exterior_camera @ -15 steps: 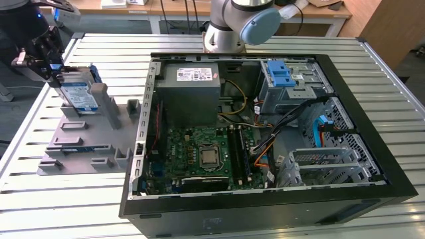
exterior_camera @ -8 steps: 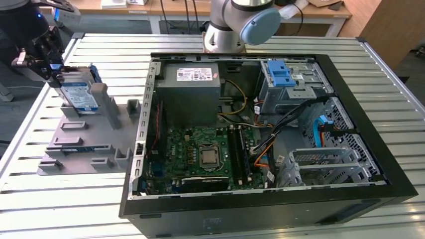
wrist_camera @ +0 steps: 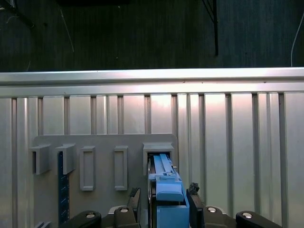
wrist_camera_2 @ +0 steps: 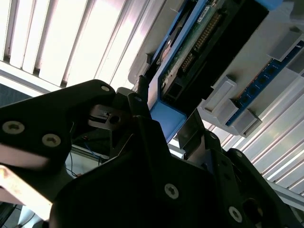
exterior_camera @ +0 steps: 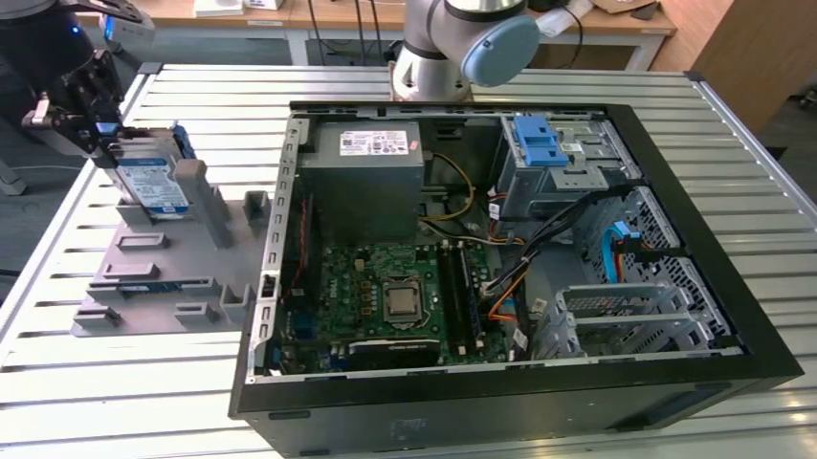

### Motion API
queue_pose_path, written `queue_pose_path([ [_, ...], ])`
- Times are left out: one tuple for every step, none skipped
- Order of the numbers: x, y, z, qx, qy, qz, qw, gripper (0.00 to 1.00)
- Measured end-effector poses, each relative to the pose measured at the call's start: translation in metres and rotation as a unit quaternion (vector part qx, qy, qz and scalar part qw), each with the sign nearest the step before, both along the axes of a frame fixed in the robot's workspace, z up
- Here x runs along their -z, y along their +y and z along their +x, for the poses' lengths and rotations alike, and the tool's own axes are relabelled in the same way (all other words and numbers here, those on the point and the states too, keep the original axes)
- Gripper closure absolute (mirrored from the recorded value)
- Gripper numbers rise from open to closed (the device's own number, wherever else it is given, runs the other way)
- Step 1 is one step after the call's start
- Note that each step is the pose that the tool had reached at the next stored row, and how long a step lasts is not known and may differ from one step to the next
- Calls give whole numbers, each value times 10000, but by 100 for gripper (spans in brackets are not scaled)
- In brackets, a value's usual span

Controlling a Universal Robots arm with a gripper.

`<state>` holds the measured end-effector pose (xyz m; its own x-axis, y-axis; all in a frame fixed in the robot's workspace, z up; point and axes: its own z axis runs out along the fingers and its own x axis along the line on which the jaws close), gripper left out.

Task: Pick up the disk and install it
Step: 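Pick up the disk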

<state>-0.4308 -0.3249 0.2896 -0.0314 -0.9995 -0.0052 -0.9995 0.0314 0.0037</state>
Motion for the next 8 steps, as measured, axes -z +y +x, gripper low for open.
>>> queue_pose_path([
  [0,0,0,0,0,0,10000,49],
  [0,0,0,0,0,0,10000,49],
  [0,0,0,0,0,0,10000,51],
  [0,0,0,0,0,0,10000,51],
  [0,0,0,0,0,0,10000,51],
  [0,0,0,0,0,0,10000,58],
  [0,0,0,0,0,0,10000,58],
  [-1,0,0,0,0,0,10000,58],
])
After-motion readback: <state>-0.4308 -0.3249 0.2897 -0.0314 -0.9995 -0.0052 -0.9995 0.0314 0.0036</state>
